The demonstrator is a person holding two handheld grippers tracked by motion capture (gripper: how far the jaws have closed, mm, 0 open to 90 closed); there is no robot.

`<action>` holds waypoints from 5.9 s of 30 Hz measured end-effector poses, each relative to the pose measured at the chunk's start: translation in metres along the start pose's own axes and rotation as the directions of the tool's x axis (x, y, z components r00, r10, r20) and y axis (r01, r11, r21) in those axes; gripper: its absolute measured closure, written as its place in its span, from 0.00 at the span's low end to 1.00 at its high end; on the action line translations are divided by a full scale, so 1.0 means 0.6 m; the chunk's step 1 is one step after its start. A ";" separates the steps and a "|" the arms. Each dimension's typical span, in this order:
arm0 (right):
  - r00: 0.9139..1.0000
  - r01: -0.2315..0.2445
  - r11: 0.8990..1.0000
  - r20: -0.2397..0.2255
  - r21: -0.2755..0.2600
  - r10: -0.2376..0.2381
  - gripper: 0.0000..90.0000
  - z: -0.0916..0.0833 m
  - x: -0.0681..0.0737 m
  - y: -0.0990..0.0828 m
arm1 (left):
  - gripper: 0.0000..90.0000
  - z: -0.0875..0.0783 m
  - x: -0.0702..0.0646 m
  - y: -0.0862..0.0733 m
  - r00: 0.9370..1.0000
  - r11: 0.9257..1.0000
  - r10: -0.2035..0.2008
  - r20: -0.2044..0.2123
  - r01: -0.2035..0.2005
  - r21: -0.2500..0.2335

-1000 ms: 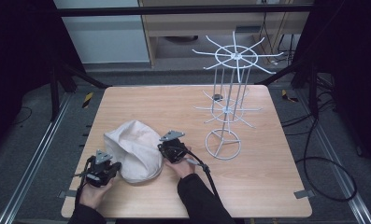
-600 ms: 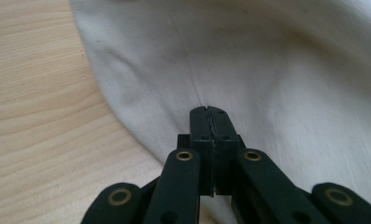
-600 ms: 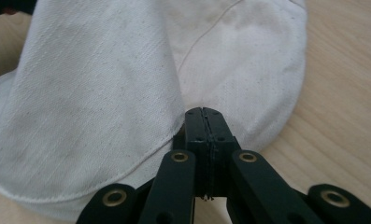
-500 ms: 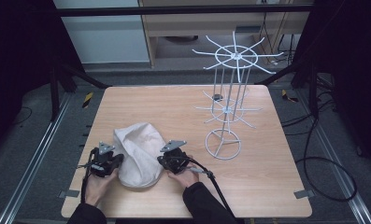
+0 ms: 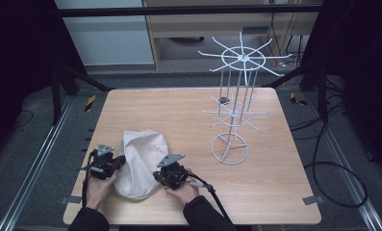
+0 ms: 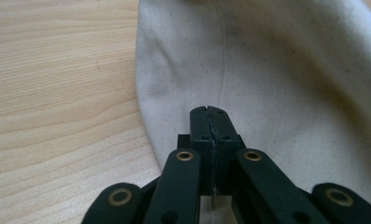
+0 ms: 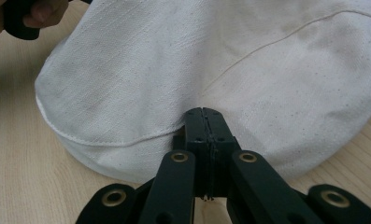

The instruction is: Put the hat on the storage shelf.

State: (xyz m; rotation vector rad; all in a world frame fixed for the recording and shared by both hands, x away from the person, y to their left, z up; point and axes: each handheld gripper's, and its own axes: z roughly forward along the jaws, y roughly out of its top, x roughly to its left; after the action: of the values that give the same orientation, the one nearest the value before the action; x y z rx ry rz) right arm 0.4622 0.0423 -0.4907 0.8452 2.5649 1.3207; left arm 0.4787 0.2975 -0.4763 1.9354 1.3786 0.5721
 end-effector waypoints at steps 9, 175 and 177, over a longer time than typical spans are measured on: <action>0.998 0.014 1.000 0.065 -0.012 -0.013 0.98 -0.037 -0.012 0.011 | 0.95 -0.057 0.009 0.013 1.000 0.995 -0.020 0.020 0.022 -0.097; 0.811 -0.230 0.964 0.522 -0.130 0.264 0.55 -0.363 -0.209 -0.223 | 0.95 -0.247 -0.271 0.321 0.885 0.658 0.188 0.425 0.208 -0.724; 0.811 -0.231 0.964 0.522 -0.132 0.266 0.55 -0.364 -0.209 -0.223 | 0.95 -0.240 -0.271 0.317 0.890 0.669 0.188 0.416 0.194 -0.717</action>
State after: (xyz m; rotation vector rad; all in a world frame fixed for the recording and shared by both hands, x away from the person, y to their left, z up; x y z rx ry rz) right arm 0.4322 -0.2410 -0.4797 1.3538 2.0133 1.0166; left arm 0.4453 0.1458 -0.2332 1.2526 0.6602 0.5166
